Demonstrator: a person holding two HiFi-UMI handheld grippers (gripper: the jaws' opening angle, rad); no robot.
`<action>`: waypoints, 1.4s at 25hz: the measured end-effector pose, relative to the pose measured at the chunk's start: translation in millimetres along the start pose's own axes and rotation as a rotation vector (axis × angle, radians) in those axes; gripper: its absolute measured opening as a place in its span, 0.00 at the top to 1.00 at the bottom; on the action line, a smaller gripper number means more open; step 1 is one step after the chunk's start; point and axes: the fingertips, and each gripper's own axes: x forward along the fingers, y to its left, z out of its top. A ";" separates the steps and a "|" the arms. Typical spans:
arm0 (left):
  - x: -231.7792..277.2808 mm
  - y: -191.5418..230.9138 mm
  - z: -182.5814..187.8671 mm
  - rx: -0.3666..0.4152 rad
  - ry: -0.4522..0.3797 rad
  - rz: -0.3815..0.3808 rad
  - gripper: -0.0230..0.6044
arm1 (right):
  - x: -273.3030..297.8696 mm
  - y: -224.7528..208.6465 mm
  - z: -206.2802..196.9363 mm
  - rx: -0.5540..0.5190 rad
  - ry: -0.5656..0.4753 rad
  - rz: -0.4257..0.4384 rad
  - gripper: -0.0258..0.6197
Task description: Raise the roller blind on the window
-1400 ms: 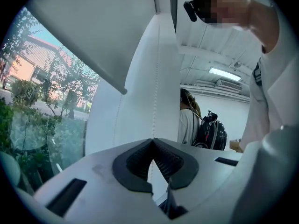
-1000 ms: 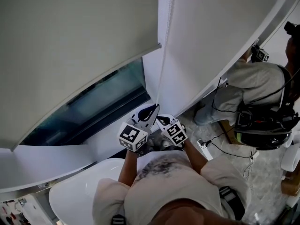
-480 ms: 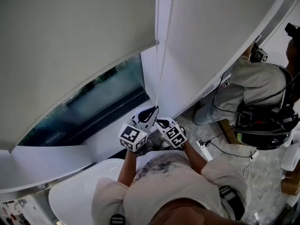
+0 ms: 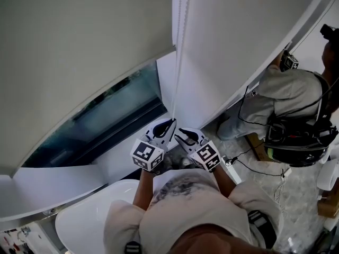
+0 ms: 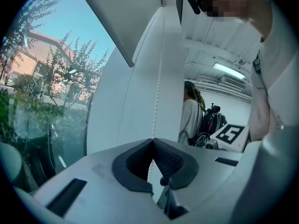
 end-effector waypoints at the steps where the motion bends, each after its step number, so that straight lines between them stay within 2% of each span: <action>1: -0.2 0.5 0.5 0.000 -0.002 0.000 0.95 | -6.4 -2.6 14.1 -0.006 -0.025 -0.011 0.72; 6: -0.2 1.4 0.2 0.003 -0.006 0.004 0.95 | -35.1 -9.2 92.3 -0.094 -0.170 -0.040 0.73; 11: -3.2 4.5 1.6 0.003 -0.012 0.003 0.95 | -56.1 -4.3 168.3 -0.150 -0.326 -0.032 0.72; 21: 1.7 2.3 1.7 0.016 -0.009 -0.005 0.95 | -77.8 -2.8 265.4 -0.205 -0.505 -0.008 0.73; 26: 6.7 1.9 2.0 0.024 -0.007 -0.007 0.95 | -79.6 -8.2 293.2 -0.246 -0.530 -0.024 0.73; 28: 7.4 2.6 2.9 0.025 -0.009 -0.006 0.95 | -80.0 -11.2 300.4 -0.246 -0.539 -0.049 0.81; 30: 8.2 3.0 4.2 0.026 -0.008 -0.006 0.95 | -79.8 -13.7 298.8 -0.237 -0.519 -0.064 0.86; 35: 13.0 1.9 2.3 0.025 -0.008 -0.012 0.95 | -82.7 -18.9 290.6 -0.187 -0.527 -0.066 0.87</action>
